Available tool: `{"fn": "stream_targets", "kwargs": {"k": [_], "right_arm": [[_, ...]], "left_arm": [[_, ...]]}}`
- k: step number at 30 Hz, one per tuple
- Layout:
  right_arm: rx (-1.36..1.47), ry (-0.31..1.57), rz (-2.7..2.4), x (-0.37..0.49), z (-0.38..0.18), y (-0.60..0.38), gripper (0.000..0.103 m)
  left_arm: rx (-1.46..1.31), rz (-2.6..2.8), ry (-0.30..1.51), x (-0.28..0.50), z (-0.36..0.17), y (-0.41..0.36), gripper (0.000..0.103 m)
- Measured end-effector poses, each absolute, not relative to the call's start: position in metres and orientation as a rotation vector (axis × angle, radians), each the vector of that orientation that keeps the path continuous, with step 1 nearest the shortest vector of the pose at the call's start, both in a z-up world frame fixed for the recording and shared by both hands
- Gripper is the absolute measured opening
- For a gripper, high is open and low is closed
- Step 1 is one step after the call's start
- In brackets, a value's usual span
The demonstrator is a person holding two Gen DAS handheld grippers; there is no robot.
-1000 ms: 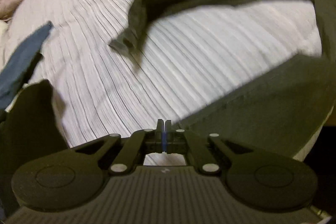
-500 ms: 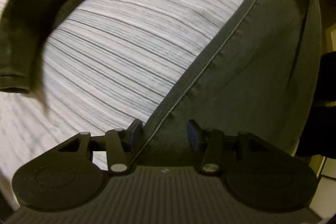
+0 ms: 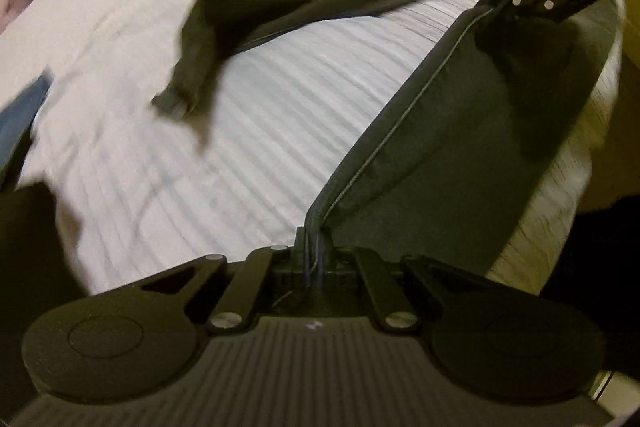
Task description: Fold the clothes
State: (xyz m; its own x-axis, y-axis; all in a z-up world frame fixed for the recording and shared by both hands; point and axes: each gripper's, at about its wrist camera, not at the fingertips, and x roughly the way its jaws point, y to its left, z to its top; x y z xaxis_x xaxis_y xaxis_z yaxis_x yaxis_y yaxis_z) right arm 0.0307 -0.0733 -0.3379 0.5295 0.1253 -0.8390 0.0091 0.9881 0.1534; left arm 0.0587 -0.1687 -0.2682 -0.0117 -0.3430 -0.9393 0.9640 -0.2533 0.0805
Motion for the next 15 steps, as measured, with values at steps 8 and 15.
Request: {"fn": "stream_targets", "kwargs": {"k": [8, 15], "right_arm": [[0.191, 0.966, -0.134, 0.02, -0.372, -0.089, 0.071], [0.466, 0.931, -0.442, -0.108, -0.348, -0.117, 0.071]], "left_arm": [[1.269, -1.39, 0.677, 0.034, -0.288, -0.166, 0.019], [1.392, -1.544, 0.573, -0.023, -0.285, -0.109, 0.035]]}}
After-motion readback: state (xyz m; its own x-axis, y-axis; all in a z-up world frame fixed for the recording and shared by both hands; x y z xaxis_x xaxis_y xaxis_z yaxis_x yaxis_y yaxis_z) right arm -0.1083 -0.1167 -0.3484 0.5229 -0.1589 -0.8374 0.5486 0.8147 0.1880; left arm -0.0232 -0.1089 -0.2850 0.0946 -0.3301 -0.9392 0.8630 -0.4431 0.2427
